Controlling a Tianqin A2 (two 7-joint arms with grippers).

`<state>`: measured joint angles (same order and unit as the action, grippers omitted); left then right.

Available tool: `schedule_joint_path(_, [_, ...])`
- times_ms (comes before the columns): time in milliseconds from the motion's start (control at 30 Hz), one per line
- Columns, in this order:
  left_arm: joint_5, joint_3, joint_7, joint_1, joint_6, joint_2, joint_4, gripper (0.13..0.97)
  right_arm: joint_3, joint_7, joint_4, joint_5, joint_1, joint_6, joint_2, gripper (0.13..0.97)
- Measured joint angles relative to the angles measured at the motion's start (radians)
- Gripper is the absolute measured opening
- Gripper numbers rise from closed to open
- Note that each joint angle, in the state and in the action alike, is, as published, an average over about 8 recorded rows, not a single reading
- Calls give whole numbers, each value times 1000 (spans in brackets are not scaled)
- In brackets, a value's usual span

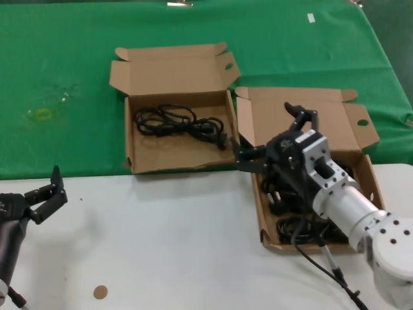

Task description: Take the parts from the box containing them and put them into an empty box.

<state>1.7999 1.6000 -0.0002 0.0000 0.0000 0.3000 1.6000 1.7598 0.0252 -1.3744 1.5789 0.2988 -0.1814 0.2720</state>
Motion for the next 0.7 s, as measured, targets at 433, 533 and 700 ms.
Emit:
schedule_joint_path(433, [0,0,0,0,0,0,0,953,-78,-12,-111,108,-146,89,14,966])
schedule_joint_path(533, [0,0,0,0,0,0,0,966,-96,-15,-136,133,-180,109,17,966])
schedule_joint_path(700, [0,0,0,0,0,0,0,966,-126,-20,-178,174,-235,143,22,966])
